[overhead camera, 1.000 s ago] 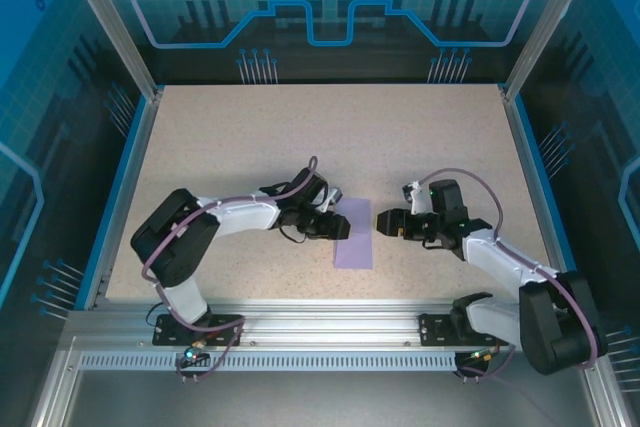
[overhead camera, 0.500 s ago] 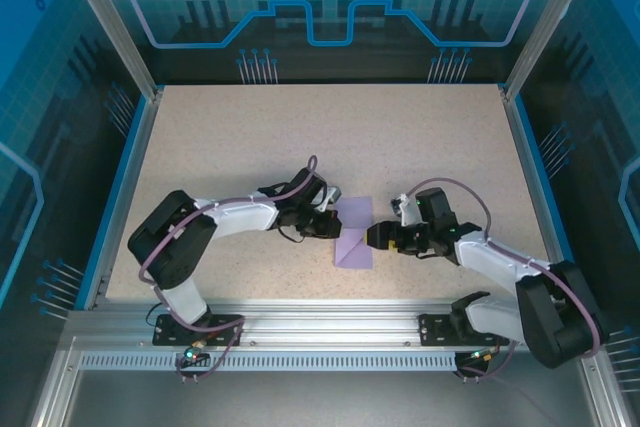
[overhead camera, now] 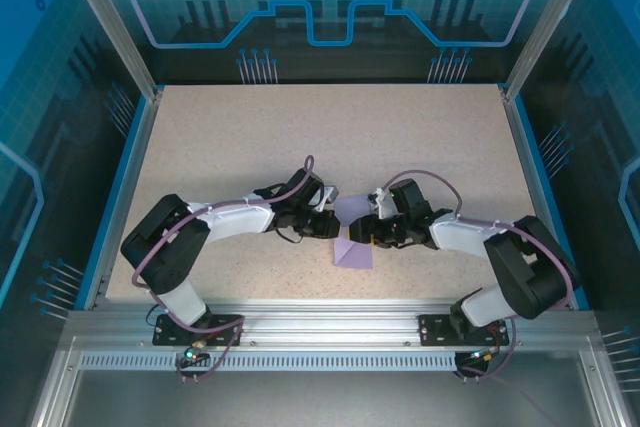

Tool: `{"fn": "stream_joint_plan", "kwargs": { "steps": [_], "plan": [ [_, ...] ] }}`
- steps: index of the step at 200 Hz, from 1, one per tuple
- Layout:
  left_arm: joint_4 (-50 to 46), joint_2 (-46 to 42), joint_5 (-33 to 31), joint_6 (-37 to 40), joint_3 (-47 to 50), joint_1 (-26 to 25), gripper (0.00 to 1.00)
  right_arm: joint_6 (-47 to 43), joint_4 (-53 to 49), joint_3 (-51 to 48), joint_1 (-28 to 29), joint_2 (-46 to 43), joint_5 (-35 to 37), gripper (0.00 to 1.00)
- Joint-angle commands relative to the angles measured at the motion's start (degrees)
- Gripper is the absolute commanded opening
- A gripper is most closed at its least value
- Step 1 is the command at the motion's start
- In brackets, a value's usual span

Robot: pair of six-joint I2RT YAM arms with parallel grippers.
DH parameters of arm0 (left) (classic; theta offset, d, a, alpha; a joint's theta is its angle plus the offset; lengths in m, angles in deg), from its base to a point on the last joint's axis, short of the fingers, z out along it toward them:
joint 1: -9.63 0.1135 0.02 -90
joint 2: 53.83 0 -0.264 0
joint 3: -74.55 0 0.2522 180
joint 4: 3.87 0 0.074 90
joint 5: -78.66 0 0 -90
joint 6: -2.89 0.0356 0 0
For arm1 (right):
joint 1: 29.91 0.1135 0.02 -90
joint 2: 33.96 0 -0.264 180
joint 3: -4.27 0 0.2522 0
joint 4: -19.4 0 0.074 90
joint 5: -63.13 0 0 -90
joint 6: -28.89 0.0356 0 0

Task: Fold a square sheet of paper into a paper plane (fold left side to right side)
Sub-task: Turn over the paper at the center of the table.

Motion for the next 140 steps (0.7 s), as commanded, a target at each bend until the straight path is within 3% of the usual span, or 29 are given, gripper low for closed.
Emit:
{"fn": "stream_joint_plan", "kwargs": {
  "steps": [1,31,51,104,140],
  "plan": [
    [0.8,-2.4,-1.2,-0.1,1.2,0.1,0.24,1.2,3.1,1.6,1.1,1.2,-0.1,0.40],
    [1.2,-6.4,-2.6,-1.1,2.7,1.0,0.43,-0.2,4.3,1.3,0.8,-0.5,0.7,0.14],
    [2.0,-10.9,-2.5,-2.1,4.6,2.4,0.57,-2.4,4.2,1.4,-0.3,-2.9,0.9,0.07],
    [5.0,-27.5,-0.6,-5.8,10.8,8.5,0.98,-8.7,3.8,4.3,-8.1,-12.4,-7.2,0.05],
    [9.5,-36.7,4.3,-7.5,11.9,11.2,0.99,-10.3,4.2,9.4,-11.3,-18.1,-14.7,0.05]
  ]
}}
